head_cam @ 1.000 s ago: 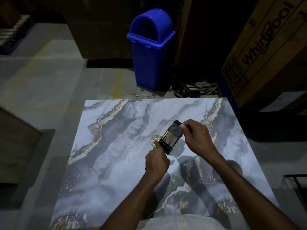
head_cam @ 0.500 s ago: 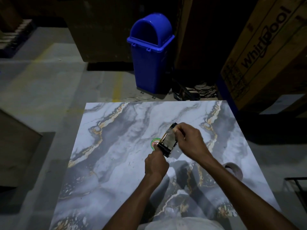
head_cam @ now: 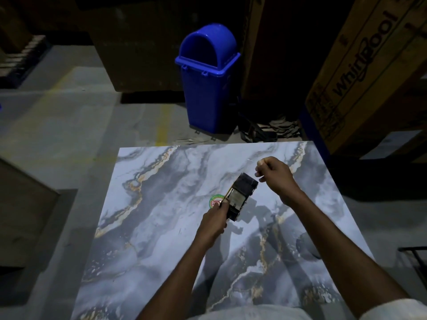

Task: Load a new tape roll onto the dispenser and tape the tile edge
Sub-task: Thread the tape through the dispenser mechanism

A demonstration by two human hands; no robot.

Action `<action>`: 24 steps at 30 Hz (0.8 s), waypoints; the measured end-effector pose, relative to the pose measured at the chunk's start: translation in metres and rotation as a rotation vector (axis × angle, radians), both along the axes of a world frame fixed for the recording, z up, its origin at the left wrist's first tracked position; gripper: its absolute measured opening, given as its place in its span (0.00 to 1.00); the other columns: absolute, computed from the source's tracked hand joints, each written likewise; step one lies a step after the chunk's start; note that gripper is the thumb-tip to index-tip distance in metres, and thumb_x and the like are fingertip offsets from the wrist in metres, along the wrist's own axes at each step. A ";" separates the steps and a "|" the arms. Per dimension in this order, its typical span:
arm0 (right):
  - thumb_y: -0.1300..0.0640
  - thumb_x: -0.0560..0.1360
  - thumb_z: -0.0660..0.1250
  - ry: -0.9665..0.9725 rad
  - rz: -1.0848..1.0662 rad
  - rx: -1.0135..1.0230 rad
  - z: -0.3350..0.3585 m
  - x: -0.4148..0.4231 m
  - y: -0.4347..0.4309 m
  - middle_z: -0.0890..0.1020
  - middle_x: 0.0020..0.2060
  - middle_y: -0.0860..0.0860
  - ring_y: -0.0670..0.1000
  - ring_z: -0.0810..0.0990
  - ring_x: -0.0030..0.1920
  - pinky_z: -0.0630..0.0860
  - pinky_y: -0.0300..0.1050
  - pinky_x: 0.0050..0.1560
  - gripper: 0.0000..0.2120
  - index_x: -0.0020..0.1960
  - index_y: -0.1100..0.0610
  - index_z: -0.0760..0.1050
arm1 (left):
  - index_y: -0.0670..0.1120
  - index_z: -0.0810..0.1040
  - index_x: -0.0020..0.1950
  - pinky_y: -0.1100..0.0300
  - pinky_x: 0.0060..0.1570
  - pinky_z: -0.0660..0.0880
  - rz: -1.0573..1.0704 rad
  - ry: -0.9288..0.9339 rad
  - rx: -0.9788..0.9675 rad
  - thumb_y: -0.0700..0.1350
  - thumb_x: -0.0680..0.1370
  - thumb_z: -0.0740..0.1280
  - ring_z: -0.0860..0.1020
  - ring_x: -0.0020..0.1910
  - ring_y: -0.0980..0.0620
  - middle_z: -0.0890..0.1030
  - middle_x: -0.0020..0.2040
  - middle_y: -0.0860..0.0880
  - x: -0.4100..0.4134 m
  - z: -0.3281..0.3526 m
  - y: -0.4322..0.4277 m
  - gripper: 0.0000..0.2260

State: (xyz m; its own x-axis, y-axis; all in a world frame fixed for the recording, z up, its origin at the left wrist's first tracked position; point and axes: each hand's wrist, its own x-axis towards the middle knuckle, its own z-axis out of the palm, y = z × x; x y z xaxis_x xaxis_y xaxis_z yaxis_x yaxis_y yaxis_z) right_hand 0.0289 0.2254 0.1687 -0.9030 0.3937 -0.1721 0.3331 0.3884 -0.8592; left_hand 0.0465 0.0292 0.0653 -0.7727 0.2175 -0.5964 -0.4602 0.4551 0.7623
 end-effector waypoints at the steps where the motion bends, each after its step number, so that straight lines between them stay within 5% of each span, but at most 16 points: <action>1: 0.53 0.82 0.61 -0.010 -0.010 -0.018 -0.001 -0.001 0.001 0.83 0.44 0.54 0.54 0.84 0.46 0.81 0.59 0.53 0.11 0.48 0.59 0.76 | 0.50 0.81 0.53 0.56 0.41 0.74 -0.006 -0.006 0.006 0.73 0.71 0.50 0.78 0.38 0.48 0.84 0.44 0.45 0.000 -0.003 -0.001 0.33; 7: 0.55 0.82 0.61 -0.048 -0.110 -0.098 -0.012 -0.004 0.007 0.83 0.43 0.57 0.54 0.83 0.43 0.80 0.49 0.45 0.13 0.48 0.65 0.76 | 0.53 0.75 0.65 0.58 0.34 0.72 -0.021 -0.008 0.037 0.71 0.74 0.52 0.76 0.36 0.49 0.80 0.42 0.47 0.000 -0.017 0.001 0.30; 12: 0.52 0.80 0.62 -0.179 -0.106 -0.071 -0.036 -0.007 0.018 0.80 0.42 0.58 0.57 0.80 0.45 0.78 0.57 0.52 0.16 0.40 0.61 0.74 | 0.54 0.76 0.65 0.62 0.29 0.69 -0.013 -0.039 0.056 0.69 0.77 0.54 0.74 0.34 0.50 0.79 0.40 0.47 -0.003 -0.022 -0.001 0.27; 15: 0.51 0.79 0.63 -0.291 -0.107 -0.108 -0.048 -0.012 0.024 0.76 0.44 0.56 0.55 0.75 0.46 0.76 0.61 0.59 0.18 0.47 0.69 0.74 | 0.53 0.77 0.65 0.62 0.30 0.70 -0.002 -0.052 0.070 0.66 0.81 0.56 0.74 0.33 0.50 0.79 0.39 0.47 -0.006 -0.027 -0.001 0.23; 18: 0.54 0.78 0.64 -0.312 -0.104 -0.188 -0.050 -0.016 0.024 0.77 0.44 0.58 0.54 0.77 0.43 0.80 0.58 0.54 0.13 0.44 0.65 0.75 | 0.54 0.77 0.64 0.60 0.33 0.71 0.012 -0.057 0.069 0.69 0.78 0.56 0.75 0.33 0.49 0.80 0.38 0.47 -0.007 -0.030 -0.002 0.25; 21: 0.53 0.80 0.60 -0.258 -0.016 0.081 -0.028 -0.013 0.015 0.73 0.33 0.54 0.52 0.70 0.34 0.71 0.52 0.35 0.16 0.35 0.57 0.66 | 0.54 0.77 0.64 0.61 0.31 0.70 0.009 -0.046 0.071 0.68 0.79 0.55 0.74 0.32 0.49 0.79 0.37 0.47 -0.007 -0.032 -0.004 0.25; 24: 0.53 0.82 0.58 -0.135 0.041 0.276 0.002 -0.005 0.001 0.76 0.36 0.52 0.51 0.72 0.36 0.66 0.46 0.34 0.14 0.41 0.60 0.71 | 0.55 0.74 0.67 0.61 0.31 0.72 0.024 -0.042 0.055 0.65 0.82 0.53 0.76 0.35 0.50 0.80 0.42 0.46 -0.007 -0.031 -0.004 0.21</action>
State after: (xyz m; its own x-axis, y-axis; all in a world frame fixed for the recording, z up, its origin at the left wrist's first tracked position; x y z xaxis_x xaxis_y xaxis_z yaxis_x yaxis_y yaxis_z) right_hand 0.0242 0.2269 0.1704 -0.8954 0.4059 -0.1832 0.4162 0.6166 -0.6682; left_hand 0.0391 0.0248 0.0345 -0.7530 0.2319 -0.6158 -0.5025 0.4016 0.7657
